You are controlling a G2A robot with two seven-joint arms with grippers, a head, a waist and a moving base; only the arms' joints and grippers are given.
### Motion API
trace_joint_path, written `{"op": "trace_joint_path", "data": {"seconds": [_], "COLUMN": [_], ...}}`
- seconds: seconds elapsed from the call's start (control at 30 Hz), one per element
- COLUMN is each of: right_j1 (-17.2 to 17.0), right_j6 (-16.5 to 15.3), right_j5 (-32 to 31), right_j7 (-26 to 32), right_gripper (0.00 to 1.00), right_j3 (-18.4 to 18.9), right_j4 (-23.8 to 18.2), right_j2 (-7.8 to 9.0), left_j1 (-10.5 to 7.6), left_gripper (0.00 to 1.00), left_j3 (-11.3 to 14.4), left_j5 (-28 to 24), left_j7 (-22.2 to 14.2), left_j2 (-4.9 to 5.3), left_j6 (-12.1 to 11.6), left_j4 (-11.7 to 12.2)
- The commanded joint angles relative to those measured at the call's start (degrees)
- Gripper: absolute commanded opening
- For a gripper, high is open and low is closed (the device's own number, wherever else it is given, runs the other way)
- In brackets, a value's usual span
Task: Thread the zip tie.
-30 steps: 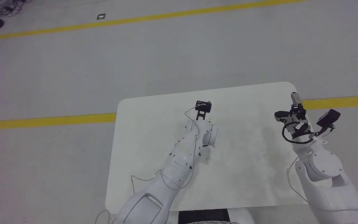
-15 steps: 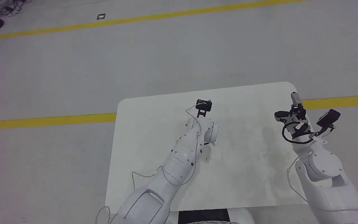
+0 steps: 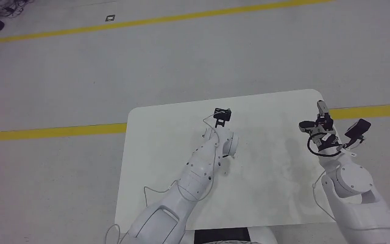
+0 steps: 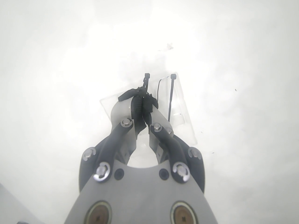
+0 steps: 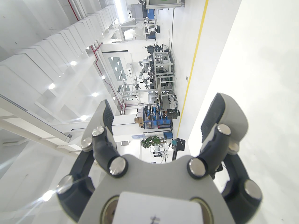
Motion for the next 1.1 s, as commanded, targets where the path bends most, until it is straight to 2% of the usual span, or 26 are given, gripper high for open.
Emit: {"op": "trace_joint_path", "data": {"seconds": [0.0, 0.5, 0.8, 0.9, 1.07], "right_j1": [0.0, 0.0, 0.0, 0.0, 0.0], "right_j6": [0.0, 0.0, 0.0, 0.0, 0.0], "right_j5": [0.0, 0.0, 0.0, 0.0, 0.0], "right_j7": [0.0, 0.0, 0.0, 0.0, 0.0], "right_gripper": [1.0, 1.0, 1.0, 1.0, 1.0], "right_j3": [0.0, 0.0, 0.0, 0.0, 0.0], "right_j4": [0.0, 0.0, 0.0, 0.0, 0.0], "right_j2": [0.0, 0.0, 0.0, 0.0, 0.0], "left_j1": [0.52, 6.2, 8.12, 9.81, 13.64], "left_gripper": [0.0, 0.0, 0.0, 0.0, 0.0], "left_j3": [-0.11, -0.52, -0.55, -1.28, -2.42], "left_j5": [0.0, 0.0, 0.0, 0.0, 0.0], "left_j7": [0.08, 0.83, -0.46, -0.5, -0.51], "left_j2": [0.15, 2.53, 3.61, 3.44, 3.33], "left_j6": [0.0, 0.0, 0.0, 0.0, 0.0], "left_j4": [-0.97, -11.32, -15.52, -18.42, -25.14]}}
